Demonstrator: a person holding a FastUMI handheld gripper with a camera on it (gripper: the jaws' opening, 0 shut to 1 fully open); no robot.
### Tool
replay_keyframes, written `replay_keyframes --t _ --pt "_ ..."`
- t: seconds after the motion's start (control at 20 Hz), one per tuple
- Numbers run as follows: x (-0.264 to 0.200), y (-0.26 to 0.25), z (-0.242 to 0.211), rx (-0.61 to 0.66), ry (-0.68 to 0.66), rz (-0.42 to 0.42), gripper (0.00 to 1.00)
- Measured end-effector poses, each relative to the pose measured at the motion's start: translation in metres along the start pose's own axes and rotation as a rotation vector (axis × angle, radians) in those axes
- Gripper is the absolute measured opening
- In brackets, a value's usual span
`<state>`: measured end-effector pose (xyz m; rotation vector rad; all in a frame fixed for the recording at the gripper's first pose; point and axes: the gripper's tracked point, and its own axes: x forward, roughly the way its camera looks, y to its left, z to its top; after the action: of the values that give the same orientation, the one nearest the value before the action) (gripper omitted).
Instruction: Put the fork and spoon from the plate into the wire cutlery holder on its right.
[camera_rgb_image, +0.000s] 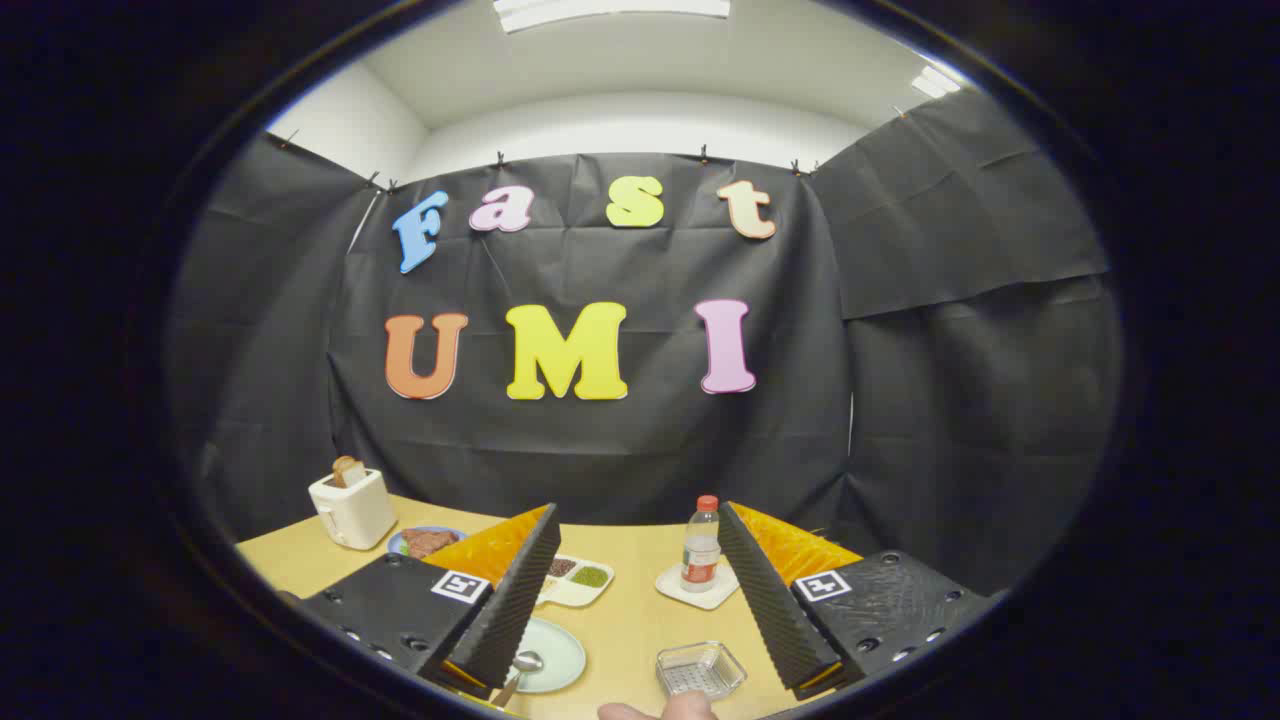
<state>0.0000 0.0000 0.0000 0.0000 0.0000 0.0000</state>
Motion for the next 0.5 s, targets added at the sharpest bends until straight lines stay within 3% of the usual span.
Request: replay_keyframes --t 0.5 --pt "-0.011 0.018 -0.001 -0.005 0.015 0.023 0.95"
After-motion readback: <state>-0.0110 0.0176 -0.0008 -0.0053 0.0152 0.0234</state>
